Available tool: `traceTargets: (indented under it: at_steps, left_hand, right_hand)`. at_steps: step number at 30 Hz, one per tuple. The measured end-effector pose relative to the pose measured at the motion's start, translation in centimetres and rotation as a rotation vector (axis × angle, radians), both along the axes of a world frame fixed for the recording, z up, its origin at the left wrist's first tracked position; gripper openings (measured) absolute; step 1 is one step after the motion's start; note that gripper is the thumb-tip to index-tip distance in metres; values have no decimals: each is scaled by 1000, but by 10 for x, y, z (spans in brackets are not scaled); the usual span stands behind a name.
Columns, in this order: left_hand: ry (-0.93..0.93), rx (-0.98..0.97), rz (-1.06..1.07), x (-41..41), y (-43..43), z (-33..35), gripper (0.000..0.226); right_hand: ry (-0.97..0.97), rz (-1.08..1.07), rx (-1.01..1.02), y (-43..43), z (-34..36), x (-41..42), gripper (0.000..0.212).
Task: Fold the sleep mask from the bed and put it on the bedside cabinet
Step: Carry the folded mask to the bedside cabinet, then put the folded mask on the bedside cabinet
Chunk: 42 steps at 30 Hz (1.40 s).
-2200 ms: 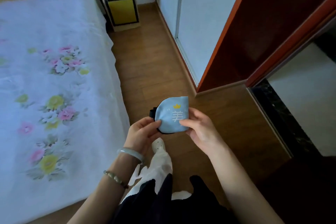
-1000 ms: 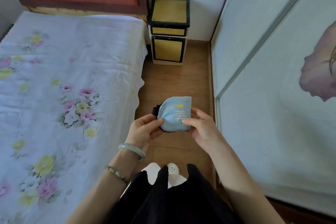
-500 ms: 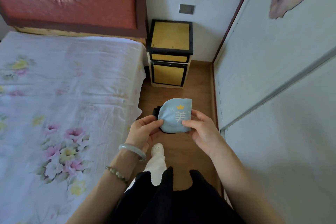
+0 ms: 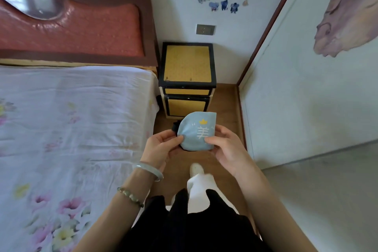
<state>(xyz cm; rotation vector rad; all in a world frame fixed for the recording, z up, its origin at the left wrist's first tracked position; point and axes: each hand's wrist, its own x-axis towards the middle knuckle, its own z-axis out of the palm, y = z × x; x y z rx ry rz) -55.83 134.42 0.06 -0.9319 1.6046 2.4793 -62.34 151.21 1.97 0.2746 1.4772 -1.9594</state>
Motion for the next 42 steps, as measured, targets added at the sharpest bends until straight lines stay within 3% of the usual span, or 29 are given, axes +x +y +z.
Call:
traceTargets:
  at_steps: [6,20,28,37,42]
  left_hand:
    - [10,-4,37,-88,-27,-10,8]
    - [-38,22,167,-311,-83,-2,12]
    - [-84,14,223,-372,-121,-14,11]
    - [-102,41,138,-439,-184,-50,14]
    - [-145,-9,98,-491,-231,-87,15]
  right_hand:
    - [-13,37,6,-30,-9,-93,39]
    - [-17,162,-30,-99,-8,-336,43]
    - [-8,221,45,-142,-18,-401,46]
    - [-62,118,112,-202,-43,-456,40]
    - [50,93,320,-247,-81,-494,39]
